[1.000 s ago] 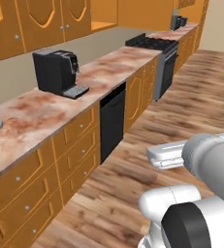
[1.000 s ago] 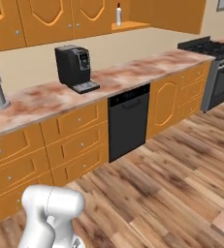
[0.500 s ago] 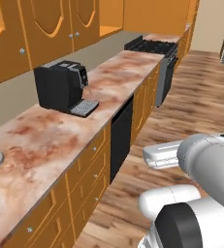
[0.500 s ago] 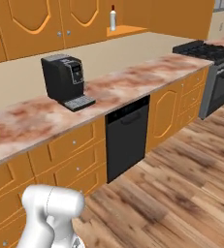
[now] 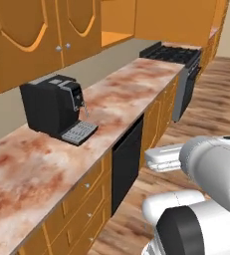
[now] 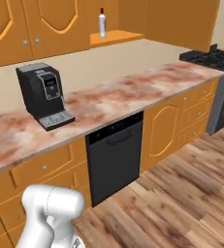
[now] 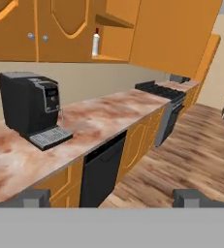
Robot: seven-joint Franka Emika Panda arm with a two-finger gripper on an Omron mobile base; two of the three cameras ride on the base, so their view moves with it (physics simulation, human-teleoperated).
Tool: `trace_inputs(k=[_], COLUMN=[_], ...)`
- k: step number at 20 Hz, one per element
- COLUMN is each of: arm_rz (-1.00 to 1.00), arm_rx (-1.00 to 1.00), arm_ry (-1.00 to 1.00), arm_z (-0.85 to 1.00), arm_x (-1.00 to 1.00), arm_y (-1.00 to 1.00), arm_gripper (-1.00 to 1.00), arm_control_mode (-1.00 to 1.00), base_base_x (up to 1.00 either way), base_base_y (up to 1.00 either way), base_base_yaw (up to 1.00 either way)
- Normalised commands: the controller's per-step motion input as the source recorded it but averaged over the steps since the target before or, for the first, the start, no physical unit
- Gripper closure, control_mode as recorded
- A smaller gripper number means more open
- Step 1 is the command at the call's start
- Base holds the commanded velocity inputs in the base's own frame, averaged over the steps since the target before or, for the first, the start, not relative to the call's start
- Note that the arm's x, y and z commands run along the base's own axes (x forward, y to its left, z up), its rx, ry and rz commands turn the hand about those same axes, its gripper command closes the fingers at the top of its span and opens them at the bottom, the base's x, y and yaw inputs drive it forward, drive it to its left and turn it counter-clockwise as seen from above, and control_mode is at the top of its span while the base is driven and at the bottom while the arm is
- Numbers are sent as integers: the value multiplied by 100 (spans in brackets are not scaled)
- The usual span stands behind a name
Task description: There is a bowl on the dining counter. Grab a lemon wedge from the fridge and place it in the bowl. Then get the liquor bottle and glass cup from the cabinet and place them next to the bowl.
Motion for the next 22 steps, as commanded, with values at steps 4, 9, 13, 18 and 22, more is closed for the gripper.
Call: trace_inputs(k=[4, 9, 13, 18, 22], arm_rz=[0, 0, 0, 0, 0], arm_rx=[0, 0, 0, 0, 0], arm_ry=[0, 0, 0, 0, 0], arm_z=[0, 0, 0, 0, 0], arm_x=[0, 0, 0, 0, 0], arm_y=[0, 0, 0, 0, 0], arm_gripper=[-100, -100, -100, -100, -100], arm_control_mode=[100, 100, 100, 100, 100], base_base_x=[100, 100, 100, 98, 81], base_base_y=[-36, -31, -31, -39, -51], base_base_yaw=[40, 44, 44, 44, 43])
